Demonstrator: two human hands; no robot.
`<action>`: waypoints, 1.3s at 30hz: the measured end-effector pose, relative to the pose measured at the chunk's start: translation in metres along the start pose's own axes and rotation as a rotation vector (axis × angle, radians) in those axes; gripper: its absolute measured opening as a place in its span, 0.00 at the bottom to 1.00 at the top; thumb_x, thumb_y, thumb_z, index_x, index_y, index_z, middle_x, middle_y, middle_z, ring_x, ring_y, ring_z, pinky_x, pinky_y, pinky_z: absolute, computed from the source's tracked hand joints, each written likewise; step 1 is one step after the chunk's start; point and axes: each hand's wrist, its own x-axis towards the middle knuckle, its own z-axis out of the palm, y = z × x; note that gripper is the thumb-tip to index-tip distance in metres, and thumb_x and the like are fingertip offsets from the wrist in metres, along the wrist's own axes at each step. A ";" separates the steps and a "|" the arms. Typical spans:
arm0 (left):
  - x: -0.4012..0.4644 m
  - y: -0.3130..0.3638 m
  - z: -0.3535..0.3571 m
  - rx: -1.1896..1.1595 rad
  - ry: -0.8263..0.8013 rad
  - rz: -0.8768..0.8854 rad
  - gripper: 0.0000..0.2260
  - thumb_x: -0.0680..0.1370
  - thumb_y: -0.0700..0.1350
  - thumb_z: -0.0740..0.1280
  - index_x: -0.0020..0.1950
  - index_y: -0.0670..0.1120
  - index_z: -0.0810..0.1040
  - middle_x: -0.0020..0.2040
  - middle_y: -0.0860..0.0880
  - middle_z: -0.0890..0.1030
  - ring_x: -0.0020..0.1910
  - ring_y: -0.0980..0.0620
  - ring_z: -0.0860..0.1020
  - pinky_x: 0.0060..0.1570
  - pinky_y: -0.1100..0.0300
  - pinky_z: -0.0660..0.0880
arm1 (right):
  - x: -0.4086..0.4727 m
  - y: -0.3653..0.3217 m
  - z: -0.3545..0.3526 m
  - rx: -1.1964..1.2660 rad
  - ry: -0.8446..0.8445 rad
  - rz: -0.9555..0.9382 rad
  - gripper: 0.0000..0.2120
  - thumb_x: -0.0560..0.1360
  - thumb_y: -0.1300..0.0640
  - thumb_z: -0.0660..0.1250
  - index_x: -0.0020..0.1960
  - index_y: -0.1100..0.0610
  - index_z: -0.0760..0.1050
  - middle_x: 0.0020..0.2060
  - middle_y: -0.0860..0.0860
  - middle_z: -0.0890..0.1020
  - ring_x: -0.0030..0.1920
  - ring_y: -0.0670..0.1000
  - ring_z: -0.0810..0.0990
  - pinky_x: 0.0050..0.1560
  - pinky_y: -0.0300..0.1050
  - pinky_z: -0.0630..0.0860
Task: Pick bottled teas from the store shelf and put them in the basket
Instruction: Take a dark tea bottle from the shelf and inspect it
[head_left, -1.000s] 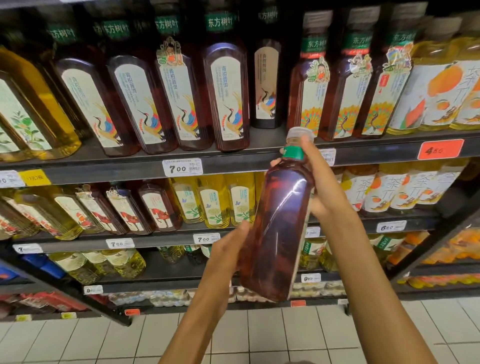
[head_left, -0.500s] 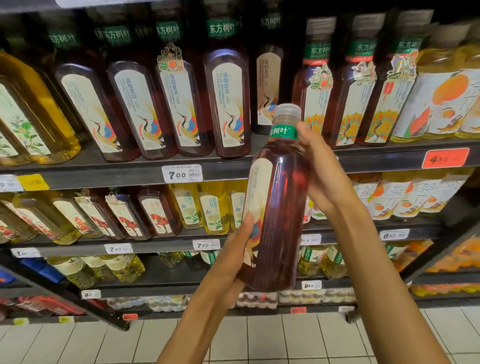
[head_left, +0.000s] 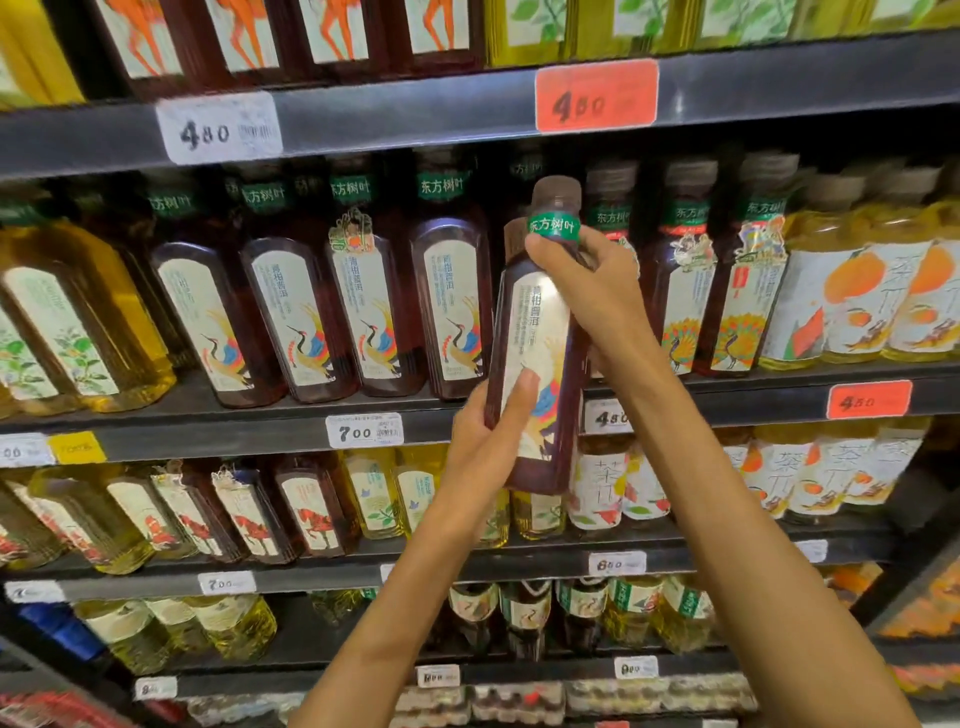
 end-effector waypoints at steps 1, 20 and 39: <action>0.006 0.002 0.000 0.021 0.019 0.029 0.23 0.66 0.65 0.65 0.57 0.56 0.76 0.50 0.56 0.84 0.51 0.58 0.82 0.48 0.66 0.78 | 0.004 -0.003 0.001 0.005 0.014 -0.034 0.11 0.74 0.58 0.71 0.53 0.63 0.78 0.45 0.59 0.82 0.43 0.50 0.80 0.46 0.45 0.76; 0.035 -0.025 0.021 0.850 0.269 0.388 0.41 0.78 0.53 0.65 0.78 0.47 0.38 0.77 0.49 0.45 0.74 0.52 0.45 0.72 0.55 0.44 | 0.033 -0.001 0.002 -0.283 0.049 -0.423 0.18 0.72 0.58 0.73 0.58 0.64 0.73 0.48 0.47 0.78 0.48 0.40 0.77 0.52 0.35 0.74; 0.062 -0.046 0.039 1.081 0.675 0.434 0.36 0.68 0.50 0.78 0.70 0.36 0.69 0.58 0.37 0.76 0.51 0.38 0.77 0.46 0.46 0.76 | 0.017 0.029 -0.007 -1.025 0.215 -0.601 0.29 0.76 0.44 0.64 0.69 0.63 0.69 0.63 0.58 0.76 0.69 0.61 0.66 0.65 0.53 0.56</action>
